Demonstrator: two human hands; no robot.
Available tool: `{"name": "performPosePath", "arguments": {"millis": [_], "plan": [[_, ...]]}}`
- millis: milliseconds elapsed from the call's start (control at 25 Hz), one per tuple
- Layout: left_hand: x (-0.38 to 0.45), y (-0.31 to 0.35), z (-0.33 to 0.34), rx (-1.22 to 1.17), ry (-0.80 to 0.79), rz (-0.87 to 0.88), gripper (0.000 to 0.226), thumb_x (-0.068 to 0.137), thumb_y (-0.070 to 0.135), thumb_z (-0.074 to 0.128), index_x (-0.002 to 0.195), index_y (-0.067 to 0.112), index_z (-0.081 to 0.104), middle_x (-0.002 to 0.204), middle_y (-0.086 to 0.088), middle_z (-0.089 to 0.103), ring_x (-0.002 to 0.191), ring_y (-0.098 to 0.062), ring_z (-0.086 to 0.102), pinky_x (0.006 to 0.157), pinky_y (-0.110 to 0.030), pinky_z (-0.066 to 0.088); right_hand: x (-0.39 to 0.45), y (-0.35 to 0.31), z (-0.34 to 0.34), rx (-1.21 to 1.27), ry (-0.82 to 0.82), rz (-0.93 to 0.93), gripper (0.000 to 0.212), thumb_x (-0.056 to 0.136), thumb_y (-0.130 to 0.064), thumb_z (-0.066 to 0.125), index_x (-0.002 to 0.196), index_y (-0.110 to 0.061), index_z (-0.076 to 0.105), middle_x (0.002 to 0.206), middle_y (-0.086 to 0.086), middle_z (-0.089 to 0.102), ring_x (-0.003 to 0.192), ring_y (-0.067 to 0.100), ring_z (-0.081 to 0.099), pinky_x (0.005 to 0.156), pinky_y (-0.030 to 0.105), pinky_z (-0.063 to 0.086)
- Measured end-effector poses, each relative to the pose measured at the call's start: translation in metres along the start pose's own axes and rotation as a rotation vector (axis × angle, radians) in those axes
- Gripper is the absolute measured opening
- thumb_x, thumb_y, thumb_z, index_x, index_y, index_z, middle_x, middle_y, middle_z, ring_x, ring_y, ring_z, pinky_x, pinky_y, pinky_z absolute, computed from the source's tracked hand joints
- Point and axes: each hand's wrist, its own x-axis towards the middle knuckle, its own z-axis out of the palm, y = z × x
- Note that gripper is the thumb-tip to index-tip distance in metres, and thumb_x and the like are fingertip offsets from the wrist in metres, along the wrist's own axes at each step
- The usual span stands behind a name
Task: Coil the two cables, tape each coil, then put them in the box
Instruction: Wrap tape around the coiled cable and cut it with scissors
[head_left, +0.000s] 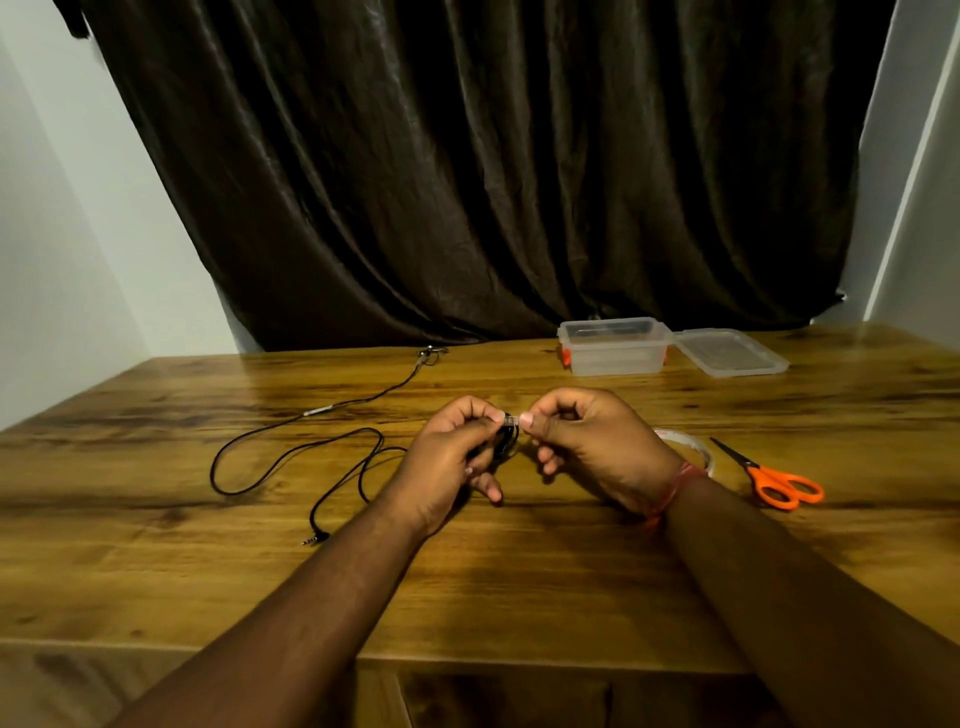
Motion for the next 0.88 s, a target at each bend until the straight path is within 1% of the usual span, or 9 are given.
{"name": "performPosePath", "arguments": {"millis": [80, 200, 360, 440, 480, 560, 680, 760, 880], "plan": [[0.000, 0.000, -0.001, -0.015, -0.006, -0.003, 0.013, 0.099, 0.006, 0.046, 0.090, 0.011, 0.055, 0.046, 0.005, 0.033, 0.038, -0.006, 0.029, 0.037, -0.025, 0.046, -0.001, -0.001, -0.002, 0.038, -0.022, 0.001, 0.019, 0.076, -0.028, 0.073, 0.080, -0.011, 0.066, 0.067, 0.006, 0.060, 0.056, 0.016, 0.055, 0.055, 0.033, 0.049], [0.001, 0.000, -0.002, -0.018, -0.011, -0.009, 0.013, 0.099, 0.006, 0.047, 0.090, 0.011, 0.055, 0.048, 0.004, 0.032, 0.038, -0.006, 0.028, 0.037, -0.025, 0.047, -0.002, -0.003, -0.002, 0.069, -0.036, 0.009, 0.017, 0.076, -0.027, 0.072, 0.077, -0.012, 0.065, 0.066, 0.004, 0.061, 0.056, 0.016, 0.055, 0.055, 0.034, 0.049], [-0.001, 0.001, -0.002, -0.027, -0.054, -0.026, 0.011, 0.098, 0.005, 0.047, 0.090, 0.010, 0.054, 0.049, 0.002, 0.034, 0.037, -0.005, 0.027, 0.037, -0.025, 0.047, -0.008, -0.012, -0.002, 0.220, -0.113, 0.083, 0.014, 0.076, -0.014, 0.069, 0.081, -0.006, 0.058, 0.080, 0.012, 0.069, 0.062, 0.019, 0.064, 0.058, 0.030, 0.057], [-0.003, 0.003, -0.002, -0.032, -0.089, -0.036, 0.010, 0.098, 0.005, 0.046, 0.091, 0.009, 0.052, 0.050, 0.004, 0.041, 0.038, -0.005, 0.027, 0.037, -0.025, 0.047, -0.010, -0.015, -0.003, 0.289, -0.122, 0.084, 0.014, 0.075, -0.007, 0.068, 0.079, -0.006, 0.054, 0.077, 0.013, 0.069, 0.059, 0.017, 0.064, 0.054, 0.025, 0.057], [-0.003, 0.003, -0.001, -0.037, -0.098, -0.040, 0.010, 0.098, 0.005, 0.046, 0.091, 0.010, 0.052, 0.052, 0.004, 0.044, 0.038, -0.005, 0.027, 0.037, -0.025, 0.047, -0.010, -0.015, -0.003, 0.291, -0.116, 0.079, 0.015, 0.075, -0.006, 0.068, 0.078, -0.007, 0.054, 0.072, 0.012, 0.067, 0.056, 0.016, 0.062, 0.051, 0.024, 0.055], [-0.004, 0.003, -0.002, -0.054, -0.099, -0.042, 0.009, 0.096, 0.006, 0.048, 0.090, 0.010, 0.053, 0.059, -0.002, 0.040, 0.039, -0.005, 0.027, 0.037, -0.025, 0.047, -0.009, -0.015, -0.004, 0.263, -0.097, 0.060, 0.017, 0.073, -0.007, 0.070, 0.079, -0.009, 0.054, 0.064, 0.009, 0.060, 0.052, 0.015, 0.055, 0.046, 0.022, 0.050], [-0.003, 0.002, -0.003, -0.063, -0.085, -0.041, 0.008, 0.094, 0.007, 0.050, 0.088, 0.010, 0.054, 0.065, -0.005, 0.035, 0.039, -0.005, 0.027, 0.037, -0.025, 0.046, -0.008, -0.015, -0.004, 0.209, -0.087, 0.061, 0.019, 0.073, -0.008, 0.071, 0.088, -0.007, 0.059, 0.065, 0.004, 0.057, 0.047, 0.010, 0.049, 0.043, 0.021, 0.045], [-0.002, 0.002, -0.004, -0.064, -0.084, -0.038, 0.008, 0.094, 0.007, 0.050, 0.088, 0.010, 0.054, 0.065, -0.005, 0.036, 0.039, -0.005, 0.028, 0.037, -0.025, 0.046, -0.009, -0.014, -0.006, 0.128, -0.109, 0.084, 0.019, 0.076, -0.011, 0.070, 0.093, -0.005, 0.064, 0.061, 0.002, 0.057, 0.045, 0.009, 0.047, 0.044, 0.025, 0.042], [-0.002, 0.001, -0.004, -0.070, -0.096, -0.027, 0.002, 0.088, 0.012, 0.055, 0.088, 0.011, 0.055, 0.067, -0.005, 0.033, 0.040, -0.005, 0.027, 0.038, -0.025, 0.047, -0.009, -0.013, -0.009, 0.057, -0.125, 0.110, 0.017, 0.079, -0.019, 0.069, 0.087, -0.005, 0.062, 0.054, 0.000, 0.052, 0.045, 0.011, 0.045, 0.051, 0.029, 0.038]]}}
